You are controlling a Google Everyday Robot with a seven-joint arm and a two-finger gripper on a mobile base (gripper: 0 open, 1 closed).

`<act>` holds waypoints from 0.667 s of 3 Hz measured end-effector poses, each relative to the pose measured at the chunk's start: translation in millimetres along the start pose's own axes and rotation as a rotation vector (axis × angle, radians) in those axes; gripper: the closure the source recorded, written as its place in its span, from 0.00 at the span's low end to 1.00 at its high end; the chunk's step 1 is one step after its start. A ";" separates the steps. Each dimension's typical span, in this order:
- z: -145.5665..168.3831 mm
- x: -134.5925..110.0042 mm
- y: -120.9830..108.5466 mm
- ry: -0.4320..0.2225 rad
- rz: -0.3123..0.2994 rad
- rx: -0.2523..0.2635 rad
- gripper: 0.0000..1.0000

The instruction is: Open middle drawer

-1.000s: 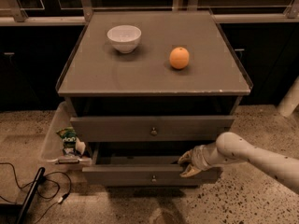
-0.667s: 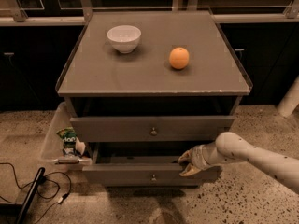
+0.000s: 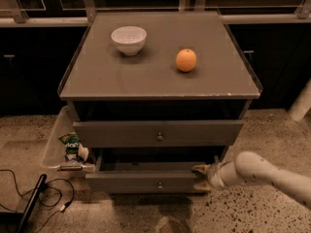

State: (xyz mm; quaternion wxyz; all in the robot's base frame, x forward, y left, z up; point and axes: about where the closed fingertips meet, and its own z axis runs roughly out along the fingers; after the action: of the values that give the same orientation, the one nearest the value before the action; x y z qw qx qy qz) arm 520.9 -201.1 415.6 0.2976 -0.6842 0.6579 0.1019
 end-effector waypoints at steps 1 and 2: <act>-8.1 9.1 53.3 0.011 0.063 -0.018 0.65; -9.3 8.0 61.2 0.011 0.068 -0.025 0.88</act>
Offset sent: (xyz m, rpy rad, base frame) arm -0.1007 -0.0126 -0.0265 0.0051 0.0937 -0.0551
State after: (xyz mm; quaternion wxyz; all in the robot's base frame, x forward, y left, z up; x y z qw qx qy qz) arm 460.7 -210.2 402.1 0.2820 -0.6655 0.6812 0.1164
